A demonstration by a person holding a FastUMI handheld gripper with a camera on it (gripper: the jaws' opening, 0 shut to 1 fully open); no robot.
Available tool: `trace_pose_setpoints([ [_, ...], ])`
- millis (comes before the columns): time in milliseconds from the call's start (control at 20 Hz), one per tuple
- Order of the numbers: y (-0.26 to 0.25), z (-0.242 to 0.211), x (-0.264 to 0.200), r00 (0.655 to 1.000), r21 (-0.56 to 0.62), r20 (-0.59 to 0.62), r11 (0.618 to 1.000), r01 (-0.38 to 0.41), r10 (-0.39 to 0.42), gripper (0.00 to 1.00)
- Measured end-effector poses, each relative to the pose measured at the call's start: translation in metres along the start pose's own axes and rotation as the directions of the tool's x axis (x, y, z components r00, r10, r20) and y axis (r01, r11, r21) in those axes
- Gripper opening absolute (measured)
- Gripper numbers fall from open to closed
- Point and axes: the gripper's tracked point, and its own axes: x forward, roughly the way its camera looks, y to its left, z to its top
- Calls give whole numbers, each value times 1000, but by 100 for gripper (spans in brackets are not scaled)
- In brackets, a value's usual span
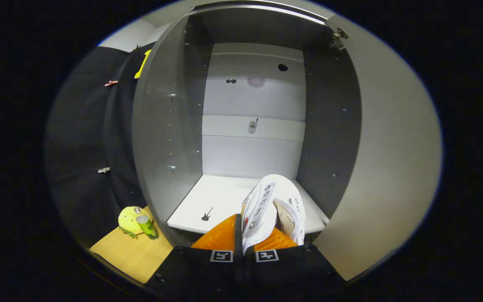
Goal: Open the shoe cabinet door, grab the shoes and put them into the shoe cabinet, then close the shoe cabinet door.
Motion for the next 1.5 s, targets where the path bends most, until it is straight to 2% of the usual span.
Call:
trace_pose_setpoints([
  [300,-13,21,108,999,-13,-25,999,-34,33,5],
  [550,-17,1,175,994,8,-99,999,-48,48,4],
  [700,-19,-16,181,987,13,-156,999,-46,47,4],
  [1200,-18,-29,178,974,7,-222,999,-52,52,5],
  [1300,-17,-31,172,971,-14,-233,998,-55,51,9],
  [1400,-14,-37,168,968,-44,-245,997,-61,48,16],
  [1450,-9,-40,166,966,-44,-254,997,-70,57,28],
  [1500,-9,-40,163,965,-38,-254,997,-73,61,32],
])
